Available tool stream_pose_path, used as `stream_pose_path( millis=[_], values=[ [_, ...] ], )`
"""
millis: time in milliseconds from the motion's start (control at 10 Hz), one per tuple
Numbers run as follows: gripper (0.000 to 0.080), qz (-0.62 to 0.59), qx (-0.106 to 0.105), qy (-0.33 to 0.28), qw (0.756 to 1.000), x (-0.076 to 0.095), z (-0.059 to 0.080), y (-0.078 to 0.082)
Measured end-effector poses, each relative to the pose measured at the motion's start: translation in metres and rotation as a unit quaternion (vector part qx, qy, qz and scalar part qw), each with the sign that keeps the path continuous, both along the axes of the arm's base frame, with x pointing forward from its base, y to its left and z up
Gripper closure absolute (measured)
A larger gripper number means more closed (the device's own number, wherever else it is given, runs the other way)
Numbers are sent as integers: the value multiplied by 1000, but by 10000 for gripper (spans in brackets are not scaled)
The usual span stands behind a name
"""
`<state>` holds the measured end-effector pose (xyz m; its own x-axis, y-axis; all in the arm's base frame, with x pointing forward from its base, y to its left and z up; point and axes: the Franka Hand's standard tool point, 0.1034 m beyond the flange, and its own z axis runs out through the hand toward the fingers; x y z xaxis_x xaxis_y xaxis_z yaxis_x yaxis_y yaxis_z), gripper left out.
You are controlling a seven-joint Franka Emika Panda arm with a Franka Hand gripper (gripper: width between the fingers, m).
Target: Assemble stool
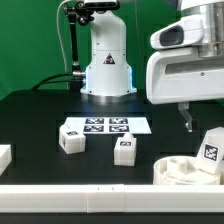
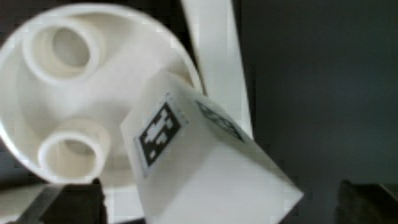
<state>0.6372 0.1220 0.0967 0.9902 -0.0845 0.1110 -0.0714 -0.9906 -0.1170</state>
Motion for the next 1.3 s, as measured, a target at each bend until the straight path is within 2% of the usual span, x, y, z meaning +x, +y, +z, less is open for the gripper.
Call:
stream_pose_path(
  millis=[300, 400, 600, 900, 1000, 1200, 1300],
  values=[
    [151, 81, -12, -9, 997, 1, 0, -4],
    [151, 137, -25, -13, 990, 0, -2, -5],
    [151, 262, -62, -14, 963, -1, -7, -7],
    [151, 357, -87, -14, 930, -2, -10, -11],
    [151, 368, -90, -14, 925, -2, -10, -11],
    [151, 344, -87, -12, 935, -3, -12, -9],
    [252, 343, -87, -10, 935, -4, -13, -8]
  ],
)
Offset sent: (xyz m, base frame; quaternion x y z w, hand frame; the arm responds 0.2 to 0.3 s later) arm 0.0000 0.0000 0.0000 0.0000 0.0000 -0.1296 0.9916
